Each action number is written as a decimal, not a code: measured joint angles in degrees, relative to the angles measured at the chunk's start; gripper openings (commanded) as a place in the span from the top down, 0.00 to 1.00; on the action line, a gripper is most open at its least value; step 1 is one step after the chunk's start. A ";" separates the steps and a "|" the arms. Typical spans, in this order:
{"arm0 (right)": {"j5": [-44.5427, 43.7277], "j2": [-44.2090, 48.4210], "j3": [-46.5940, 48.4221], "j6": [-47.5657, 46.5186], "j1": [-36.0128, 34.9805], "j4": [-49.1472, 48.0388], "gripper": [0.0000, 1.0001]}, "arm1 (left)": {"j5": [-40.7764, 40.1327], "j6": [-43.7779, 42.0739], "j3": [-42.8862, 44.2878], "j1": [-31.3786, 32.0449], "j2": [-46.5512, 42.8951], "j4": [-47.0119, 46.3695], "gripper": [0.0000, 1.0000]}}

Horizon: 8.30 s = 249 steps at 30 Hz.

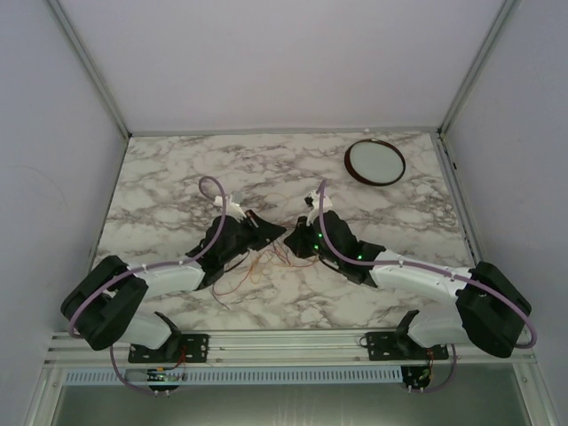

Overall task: Zip-tie the wires
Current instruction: Tie the cable at the center of the board, then adjust the cable at the center of the board.

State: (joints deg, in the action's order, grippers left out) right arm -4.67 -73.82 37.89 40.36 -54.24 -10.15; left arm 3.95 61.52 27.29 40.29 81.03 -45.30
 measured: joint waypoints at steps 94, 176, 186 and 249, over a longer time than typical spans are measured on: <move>-3.48 -2.03 2.47 -1.46 -1.70 1.64 0.93 | 5.01 -1.07 -1.03 -0.85 -0.85 0.31 1.00; 42.29 -15.26 -6.01 -26.27 11.78 -51.71 0.30 | 7.34 -20.31 22.93 -20.22 -24.20 44.28 1.00; 40.46 -21.94 6.80 -34.38 8.96 -47.25 0.19 | 8.68 -19.06 19.10 -20.22 -24.63 43.21 1.00; 36.22 -20.74 12.37 -40.48 9.79 -21.11 1.00 | 5.57 -20.44 17.86 -20.22 -32.06 45.62 1.00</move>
State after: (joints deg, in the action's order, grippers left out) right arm 31.55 -94.56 50.26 -0.12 -44.45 -31.27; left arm 9.52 41.08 45.15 20.08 48.97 0.32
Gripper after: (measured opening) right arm 0.009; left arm 0.005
